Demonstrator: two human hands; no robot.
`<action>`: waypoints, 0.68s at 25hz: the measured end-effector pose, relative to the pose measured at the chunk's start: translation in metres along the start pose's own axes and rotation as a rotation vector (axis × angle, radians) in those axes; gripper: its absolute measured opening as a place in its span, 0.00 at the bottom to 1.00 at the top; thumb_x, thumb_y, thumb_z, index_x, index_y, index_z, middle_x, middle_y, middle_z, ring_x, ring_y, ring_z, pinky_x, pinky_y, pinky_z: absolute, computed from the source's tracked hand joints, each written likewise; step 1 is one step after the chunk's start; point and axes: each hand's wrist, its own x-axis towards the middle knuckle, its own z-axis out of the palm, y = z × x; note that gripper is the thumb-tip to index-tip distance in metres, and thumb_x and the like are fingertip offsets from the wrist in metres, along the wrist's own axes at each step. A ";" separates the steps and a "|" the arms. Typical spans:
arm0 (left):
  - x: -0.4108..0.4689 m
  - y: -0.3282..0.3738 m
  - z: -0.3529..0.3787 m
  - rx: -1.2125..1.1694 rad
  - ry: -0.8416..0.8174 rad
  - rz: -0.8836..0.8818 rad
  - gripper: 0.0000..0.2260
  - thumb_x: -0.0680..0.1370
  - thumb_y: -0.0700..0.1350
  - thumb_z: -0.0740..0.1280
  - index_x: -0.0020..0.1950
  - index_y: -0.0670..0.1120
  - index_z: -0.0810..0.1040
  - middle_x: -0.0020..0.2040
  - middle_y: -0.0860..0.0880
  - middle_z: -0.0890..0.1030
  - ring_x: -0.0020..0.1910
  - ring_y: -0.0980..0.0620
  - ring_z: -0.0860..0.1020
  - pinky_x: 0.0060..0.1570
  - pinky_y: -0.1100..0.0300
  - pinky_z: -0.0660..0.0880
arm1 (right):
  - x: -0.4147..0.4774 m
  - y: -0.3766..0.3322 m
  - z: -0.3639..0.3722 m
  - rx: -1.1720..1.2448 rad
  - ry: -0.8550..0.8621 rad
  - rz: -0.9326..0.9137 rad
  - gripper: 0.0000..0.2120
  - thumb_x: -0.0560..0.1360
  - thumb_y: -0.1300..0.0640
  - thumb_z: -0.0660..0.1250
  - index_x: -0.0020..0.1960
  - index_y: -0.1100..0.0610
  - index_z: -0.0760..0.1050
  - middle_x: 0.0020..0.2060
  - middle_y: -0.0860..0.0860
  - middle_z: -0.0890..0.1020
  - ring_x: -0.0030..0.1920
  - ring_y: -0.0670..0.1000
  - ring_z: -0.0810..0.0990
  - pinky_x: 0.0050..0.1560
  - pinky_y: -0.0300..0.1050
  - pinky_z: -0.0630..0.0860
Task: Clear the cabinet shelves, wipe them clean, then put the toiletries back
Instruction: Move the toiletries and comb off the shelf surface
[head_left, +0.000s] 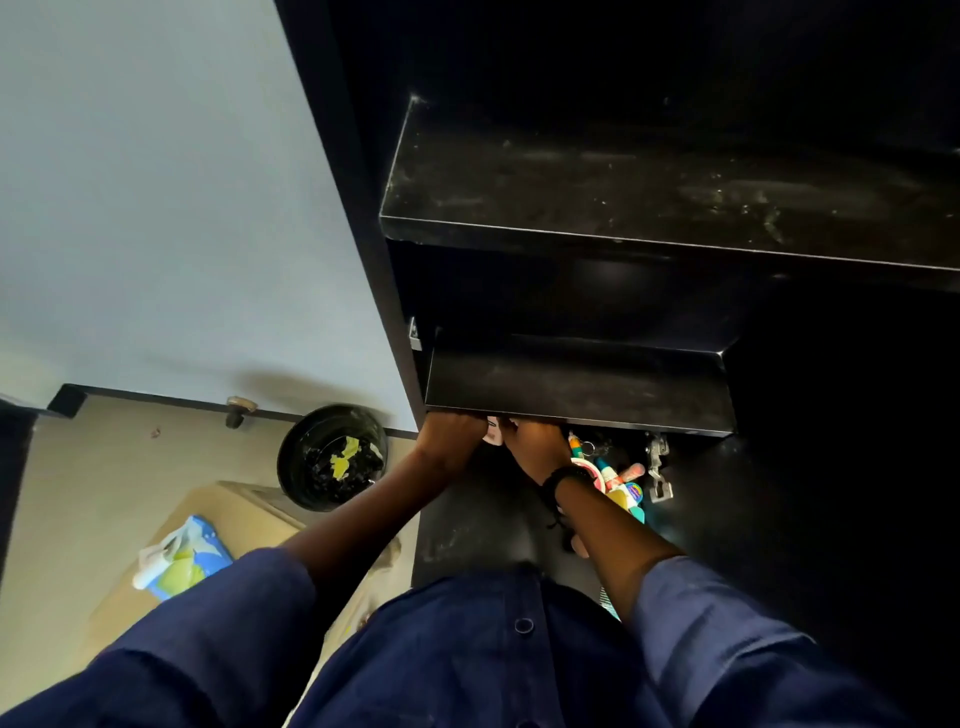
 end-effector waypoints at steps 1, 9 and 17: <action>-0.006 0.001 -0.001 -0.032 0.013 -0.029 0.15 0.79 0.35 0.58 0.64 0.40 0.73 0.64 0.41 0.75 0.63 0.42 0.74 0.61 0.52 0.69 | 0.001 -0.001 0.001 -0.045 -0.034 -0.024 0.21 0.82 0.51 0.54 0.71 0.61 0.66 0.69 0.59 0.71 0.70 0.57 0.68 0.69 0.46 0.62; -0.050 -0.015 0.028 -0.179 0.073 0.022 0.36 0.73 0.29 0.59 0.78 0.41 0.46 0.78 0.42 0.50 0.77 0.44 0.49 0.73 0.57 0.57 | 0.012 0.001 0.021 -0.078 -0.063 -0.025 0.21 0.83 0.51 0.52 0.70 0.60 0.67 0.67 0.58 0.73 0.69 0.56 0.69 0.68 0.43 0.60; -0.059 -0.015 0.047 -0.265 -0.025 0.043 0.35 0.75 0.35 0.64 0.78 0.42 0.48 0.78 0.41 0.50 0.77 0.44 0.50 0.74 0.56 0.52 | -0.008 0.033 0.014 0.053 0.138 0.068 0.16 0.76 0.52 0.65 0.58 0.60 0.77 0.53 0.60 0.82 0.56 0.61 0.78 0.55 0.53 0.75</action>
